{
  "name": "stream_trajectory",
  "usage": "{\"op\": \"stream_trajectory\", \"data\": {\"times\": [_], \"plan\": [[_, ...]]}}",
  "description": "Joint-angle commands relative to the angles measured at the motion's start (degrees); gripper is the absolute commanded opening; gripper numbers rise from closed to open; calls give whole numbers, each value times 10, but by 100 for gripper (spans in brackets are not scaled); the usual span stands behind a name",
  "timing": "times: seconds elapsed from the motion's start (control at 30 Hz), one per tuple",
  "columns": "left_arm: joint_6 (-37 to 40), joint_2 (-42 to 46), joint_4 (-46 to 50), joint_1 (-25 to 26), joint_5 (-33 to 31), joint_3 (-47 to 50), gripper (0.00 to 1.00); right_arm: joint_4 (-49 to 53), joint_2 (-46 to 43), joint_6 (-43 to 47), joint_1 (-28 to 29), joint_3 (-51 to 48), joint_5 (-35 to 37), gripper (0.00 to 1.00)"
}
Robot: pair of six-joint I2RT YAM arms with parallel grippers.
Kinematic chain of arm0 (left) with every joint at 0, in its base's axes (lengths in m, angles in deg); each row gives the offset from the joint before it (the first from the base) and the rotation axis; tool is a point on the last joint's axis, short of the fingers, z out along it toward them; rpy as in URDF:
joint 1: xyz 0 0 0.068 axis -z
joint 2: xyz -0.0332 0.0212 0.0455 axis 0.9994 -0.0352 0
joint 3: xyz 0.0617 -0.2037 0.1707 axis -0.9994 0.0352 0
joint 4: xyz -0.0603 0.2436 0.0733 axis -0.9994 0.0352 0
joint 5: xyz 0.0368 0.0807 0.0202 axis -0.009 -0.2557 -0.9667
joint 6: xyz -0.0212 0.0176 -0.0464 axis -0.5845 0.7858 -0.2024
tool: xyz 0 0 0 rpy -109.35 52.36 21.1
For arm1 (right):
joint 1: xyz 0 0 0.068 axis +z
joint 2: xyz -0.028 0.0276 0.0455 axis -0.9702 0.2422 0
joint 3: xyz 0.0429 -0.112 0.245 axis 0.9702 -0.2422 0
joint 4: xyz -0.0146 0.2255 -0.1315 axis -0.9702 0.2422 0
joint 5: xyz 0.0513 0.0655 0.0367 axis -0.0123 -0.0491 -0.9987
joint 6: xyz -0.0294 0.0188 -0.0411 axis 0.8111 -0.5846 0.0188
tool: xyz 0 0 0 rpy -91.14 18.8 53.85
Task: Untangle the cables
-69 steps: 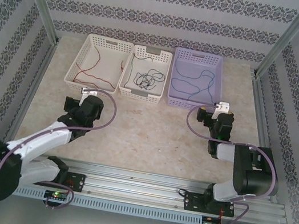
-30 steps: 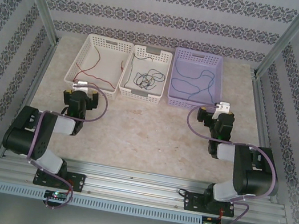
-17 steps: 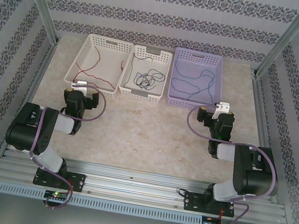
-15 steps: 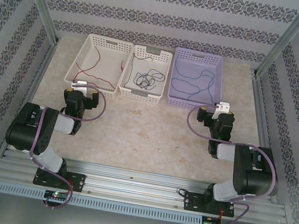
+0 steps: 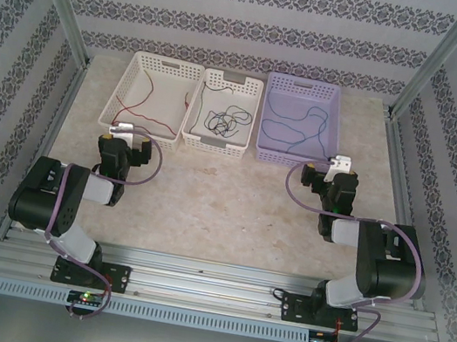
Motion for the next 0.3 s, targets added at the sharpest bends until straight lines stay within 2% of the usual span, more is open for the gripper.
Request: {"op": "stream_trajectory", "data": {"times": [0.0,0.27], "plan": [[12,-4,-42,-4,23,12,100,-14,-2,-2,-7,0,-10,98],[9,-5,-13,-5,23,-3,100,-14,-3,-2,-8,0,-10,98]]}}
